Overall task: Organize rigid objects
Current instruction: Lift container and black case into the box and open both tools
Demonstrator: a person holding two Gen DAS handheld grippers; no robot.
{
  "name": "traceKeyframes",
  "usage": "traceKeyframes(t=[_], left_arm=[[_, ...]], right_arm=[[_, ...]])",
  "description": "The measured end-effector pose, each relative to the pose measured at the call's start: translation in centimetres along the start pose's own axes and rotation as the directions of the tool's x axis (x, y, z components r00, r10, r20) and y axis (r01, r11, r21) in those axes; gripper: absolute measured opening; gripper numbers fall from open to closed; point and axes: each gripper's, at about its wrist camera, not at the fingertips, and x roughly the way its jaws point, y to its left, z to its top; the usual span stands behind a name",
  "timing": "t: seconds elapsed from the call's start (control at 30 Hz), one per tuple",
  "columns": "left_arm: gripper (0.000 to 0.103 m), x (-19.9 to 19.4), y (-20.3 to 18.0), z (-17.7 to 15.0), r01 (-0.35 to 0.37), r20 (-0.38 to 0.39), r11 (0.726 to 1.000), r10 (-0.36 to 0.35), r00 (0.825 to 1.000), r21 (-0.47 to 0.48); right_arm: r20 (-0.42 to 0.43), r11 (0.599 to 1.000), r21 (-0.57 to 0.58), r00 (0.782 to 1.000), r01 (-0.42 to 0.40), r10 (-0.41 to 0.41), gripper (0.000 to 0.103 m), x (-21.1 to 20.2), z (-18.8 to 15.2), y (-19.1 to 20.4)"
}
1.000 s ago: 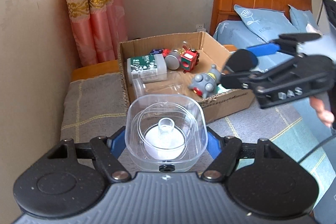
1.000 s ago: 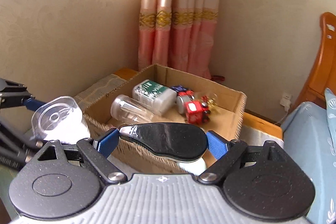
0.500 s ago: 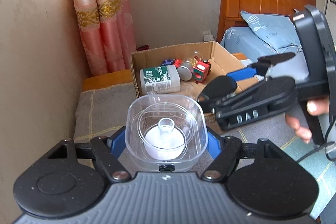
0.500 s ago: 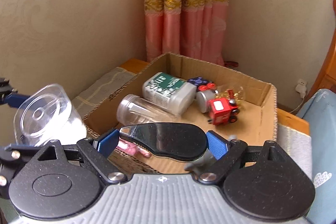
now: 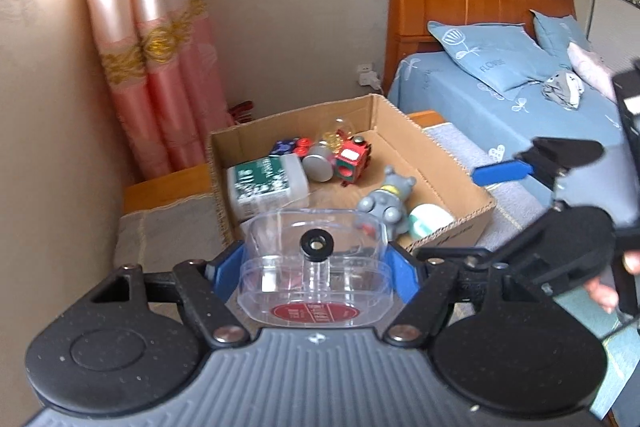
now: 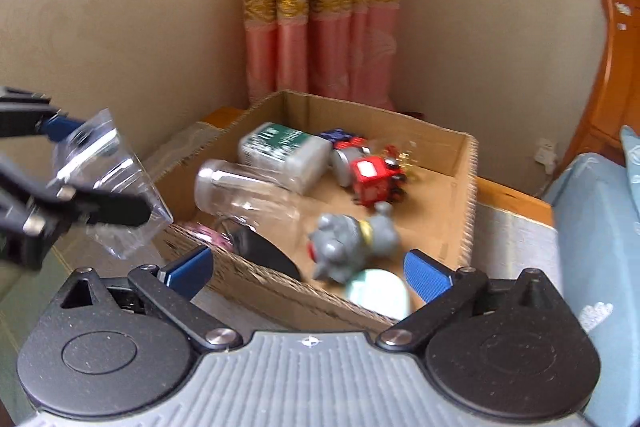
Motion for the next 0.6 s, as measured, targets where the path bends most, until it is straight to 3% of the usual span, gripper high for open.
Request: traceKeyframes(t=[0.3, 0.6], left_arm=[[0.073, 3.5, -2.7, 4.8, 0.075, -0.008, 0.994, -0.074, 0.997, 0.084], [0.073, 9.5, -6.4, 10.6, 0.207, -0.028, 0.974, -0.205, 0.978, 0.087]], right_arm=[[0.008, 0.999, 0.032, 0.999, 0.041, -0.041, 0.103, -2.1, -1.9, -1.5], [-0.011, 0.997, 0.013, 0.997, 0.08, -0.079, 0.103, -3.0, -2.6, -1.4]])
